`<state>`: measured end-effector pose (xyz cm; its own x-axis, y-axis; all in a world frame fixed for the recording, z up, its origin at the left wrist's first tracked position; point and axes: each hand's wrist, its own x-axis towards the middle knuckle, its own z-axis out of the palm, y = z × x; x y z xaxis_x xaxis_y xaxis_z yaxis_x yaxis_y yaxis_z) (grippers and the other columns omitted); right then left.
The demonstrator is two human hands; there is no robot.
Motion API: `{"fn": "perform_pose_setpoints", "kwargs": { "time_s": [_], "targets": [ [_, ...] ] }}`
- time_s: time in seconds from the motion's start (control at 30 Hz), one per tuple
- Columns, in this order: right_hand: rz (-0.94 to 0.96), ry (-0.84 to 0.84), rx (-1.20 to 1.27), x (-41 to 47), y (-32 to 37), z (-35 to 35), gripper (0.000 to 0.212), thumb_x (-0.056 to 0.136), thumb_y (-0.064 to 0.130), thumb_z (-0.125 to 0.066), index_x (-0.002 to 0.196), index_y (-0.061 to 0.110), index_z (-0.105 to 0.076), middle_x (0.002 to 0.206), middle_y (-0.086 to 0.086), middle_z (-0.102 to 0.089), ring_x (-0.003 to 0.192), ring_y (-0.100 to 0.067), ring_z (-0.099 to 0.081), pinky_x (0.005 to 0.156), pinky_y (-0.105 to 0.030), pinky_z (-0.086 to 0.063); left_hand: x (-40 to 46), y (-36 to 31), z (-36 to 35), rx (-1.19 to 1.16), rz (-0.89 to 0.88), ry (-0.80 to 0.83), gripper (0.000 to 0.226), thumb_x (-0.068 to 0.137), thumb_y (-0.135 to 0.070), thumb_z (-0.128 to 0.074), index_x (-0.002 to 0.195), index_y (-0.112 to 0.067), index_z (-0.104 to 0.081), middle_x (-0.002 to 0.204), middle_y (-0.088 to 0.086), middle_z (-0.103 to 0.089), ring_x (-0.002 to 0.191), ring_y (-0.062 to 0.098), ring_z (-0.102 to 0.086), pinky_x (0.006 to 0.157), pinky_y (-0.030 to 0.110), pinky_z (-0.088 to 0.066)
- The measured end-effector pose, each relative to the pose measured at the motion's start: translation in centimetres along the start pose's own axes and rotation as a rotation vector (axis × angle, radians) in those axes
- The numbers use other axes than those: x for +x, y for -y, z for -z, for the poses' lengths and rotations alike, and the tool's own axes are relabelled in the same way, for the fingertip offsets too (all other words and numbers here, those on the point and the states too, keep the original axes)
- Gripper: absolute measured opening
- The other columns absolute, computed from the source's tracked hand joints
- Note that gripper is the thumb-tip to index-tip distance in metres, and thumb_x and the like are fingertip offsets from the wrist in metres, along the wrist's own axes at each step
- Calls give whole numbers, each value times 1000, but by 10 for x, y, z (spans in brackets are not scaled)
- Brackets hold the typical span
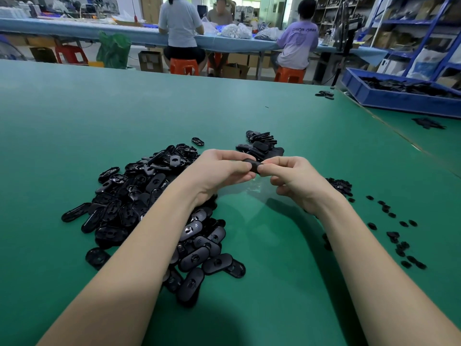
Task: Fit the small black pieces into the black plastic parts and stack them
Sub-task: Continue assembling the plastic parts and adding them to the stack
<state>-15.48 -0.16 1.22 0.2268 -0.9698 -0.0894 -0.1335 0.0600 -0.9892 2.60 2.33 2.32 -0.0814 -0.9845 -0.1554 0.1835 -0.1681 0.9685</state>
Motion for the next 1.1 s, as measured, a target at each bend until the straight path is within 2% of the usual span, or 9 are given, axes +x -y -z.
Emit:
{"fn": "perform_pose_setpoints", "kwargs": {
  "time_s": [0.13,0.23,0.47,0.6,0.73,0.83,0.93,1.1],
  "targets": [
    [-59,55,124,0,0,0,11,90,7,-72,83,15,-70,63,10,-62,48,-3,-36,40,-14,-26,0,-1,-1,0,16,7,23,92,11,-57,88,-3,-74,87,18,-75,72,20,-74,66,17,-58],
    [-76,69,119,1,0,0,9,90,7,-70,85,14,-70,65,10,-62,50,-3,-34,41,-14,-24,0,-1,-2,23,18,1,21,90,10,-60,86,-4,-75,86,17,-75,72,20,-74,66,18,-58],
    [11,-56,-106,2,2,-8,22,82,11,-77,63,20,-70,67,3,-57,52,-7,-37,44,-18,-28,1,5,-5,139,-65,-85,19,83,12,-68,85,-5,-74,78,11,-73,72,20,-69,77,23,-60],
    [55,-107,-196,3,2,-11,18,80,15,-77,65,21,-69,52,12,-52,47,-6,-38,43,-16,-29,1,8,-5,172,-87,-107,19,83,10,-69,86,-8,-73,81,11,-73,76,20,-68,86,27,-59],
    [81,-146,-267,4,1,-13,12,78,20,-79,71,21,-70,48,19,-53,41,2,-43,43,-10,-32,2,10,-5,197,-100,-113,19,83,10,-70,86,-9,-72,77,8,-73,70,15,-68,74,20,-59],
    [103,-162,-303,5,0,-13,11,76,21,-80,71,21,-70,51,18,-55,44,1,-43,47,-14,-34,2,10,-6,205,-98,-128,20,83,11,-70,85,-9,-71,78,9,-72,68,14,-68,68,17,-56],
    [131,-176,-365,5,2,-14,13,75,23,-81,69,21,-69,57,11,-58,48,-3,-45,54,-20,-37,3,11,-6,236,-105,-144,19,84,10,-69,86,-9,-70,79,10,-72,66,12,-68,68,16,-56],
    [134,-175,-376,6,1,-15,14,77,23,-80,69,21,-69,54,13,-58,46,-2,-45,55,-22,-37,4,13,-6,275,-110,-163,18,85,8,-70,100,-1,-71,82,12,-73,69,14,-67,73,16,-57]
  ]
}}
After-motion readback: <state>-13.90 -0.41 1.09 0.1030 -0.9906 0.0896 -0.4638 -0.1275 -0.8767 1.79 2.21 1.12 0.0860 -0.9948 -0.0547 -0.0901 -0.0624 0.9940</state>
